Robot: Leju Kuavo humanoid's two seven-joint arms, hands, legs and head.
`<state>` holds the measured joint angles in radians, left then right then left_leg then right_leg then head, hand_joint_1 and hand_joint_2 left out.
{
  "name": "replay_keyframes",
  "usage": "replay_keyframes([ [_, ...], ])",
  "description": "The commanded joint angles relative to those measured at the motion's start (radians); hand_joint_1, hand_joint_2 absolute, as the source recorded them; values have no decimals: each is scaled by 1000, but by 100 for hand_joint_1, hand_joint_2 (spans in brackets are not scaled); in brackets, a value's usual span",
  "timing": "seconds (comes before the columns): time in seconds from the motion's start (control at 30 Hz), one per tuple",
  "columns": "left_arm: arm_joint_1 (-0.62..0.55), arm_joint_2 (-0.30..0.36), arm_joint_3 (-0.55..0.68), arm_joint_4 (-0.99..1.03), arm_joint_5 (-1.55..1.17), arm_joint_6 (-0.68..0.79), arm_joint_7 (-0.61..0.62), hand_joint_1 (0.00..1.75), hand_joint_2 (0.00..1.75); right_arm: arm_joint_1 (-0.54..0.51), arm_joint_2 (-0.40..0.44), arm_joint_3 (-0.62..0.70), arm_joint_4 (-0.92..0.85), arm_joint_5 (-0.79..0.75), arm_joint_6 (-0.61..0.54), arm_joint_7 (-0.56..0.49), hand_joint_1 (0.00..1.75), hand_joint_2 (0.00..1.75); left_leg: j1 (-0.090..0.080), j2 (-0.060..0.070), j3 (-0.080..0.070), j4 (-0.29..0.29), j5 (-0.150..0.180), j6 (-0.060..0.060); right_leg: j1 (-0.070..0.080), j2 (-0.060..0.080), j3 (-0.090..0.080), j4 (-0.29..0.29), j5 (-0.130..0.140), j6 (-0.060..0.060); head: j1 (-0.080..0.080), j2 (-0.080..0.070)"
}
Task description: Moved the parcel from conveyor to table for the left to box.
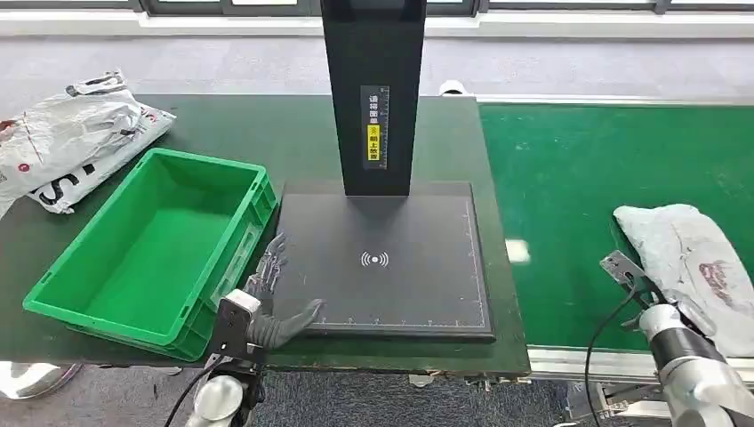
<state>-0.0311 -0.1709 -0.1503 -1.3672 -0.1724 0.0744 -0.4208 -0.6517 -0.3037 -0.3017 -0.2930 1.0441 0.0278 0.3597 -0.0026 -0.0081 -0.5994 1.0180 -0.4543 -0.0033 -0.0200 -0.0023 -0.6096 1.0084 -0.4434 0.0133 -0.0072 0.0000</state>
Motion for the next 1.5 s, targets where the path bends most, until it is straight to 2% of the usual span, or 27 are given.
replay_keyframes([
  [0.03,-12,23,-26,30,1,-2,6,0,175,-37,14,59,65,0,4,0,0,175,1,3,5,-2,-1,-1,1,2,4,-3,0,-2,0,0],
  [0.33,2,18,-17,15,-3,0,8,0,175,-56,17,52,56,38,-5,-20,0,175,1,4,4,-2,-1,-1,1,3,3,-2,1,-1,0,0],
  [0.47,12,12,-9,15,-7,13,12,0,175,-89,37,77,34,71,-46,-63,0,175,0,4,1,-1,0,0,0,3,0,0,1,-1,0,0],
  [0.57,15,9,-6,12,-8,14,13,0,175,-107,44,83,31,82,-50,-62,0,175,0,8,4,-1,-1,-1,0,8,1,-1,1,-2,0,0],
  [0.7,11,-1,5,13,-16,19,19,0,175,-137,60,106,-2,115,-111,-117,0,175,0,7,4,-2,-1,-1,1,6,2,-2,1,-2,0,0],
  [1.17,12,-7,1,22,-22,16,20,0,175,-106,53,107,-22,126,-115,-150,0,175,1,2,3,-2,0,-1,1,2,3,-2,1,-2,0,0],
  [1.33,-2,-10,-3,41,-15,4,15,0,175,-85,35,149,18,201,-81,-27,0,175,1,1,3,-1,0,-1,1,1,3,-2,0,-1,0,0],
  [1.5,-18,-10,-7,75,-6,-3,7,0,175,-83,38,167,55,248,-21,48,0,175,2,-1,6,-4,0,-1,2,-1,7,-5,1,-2,0,0],
])
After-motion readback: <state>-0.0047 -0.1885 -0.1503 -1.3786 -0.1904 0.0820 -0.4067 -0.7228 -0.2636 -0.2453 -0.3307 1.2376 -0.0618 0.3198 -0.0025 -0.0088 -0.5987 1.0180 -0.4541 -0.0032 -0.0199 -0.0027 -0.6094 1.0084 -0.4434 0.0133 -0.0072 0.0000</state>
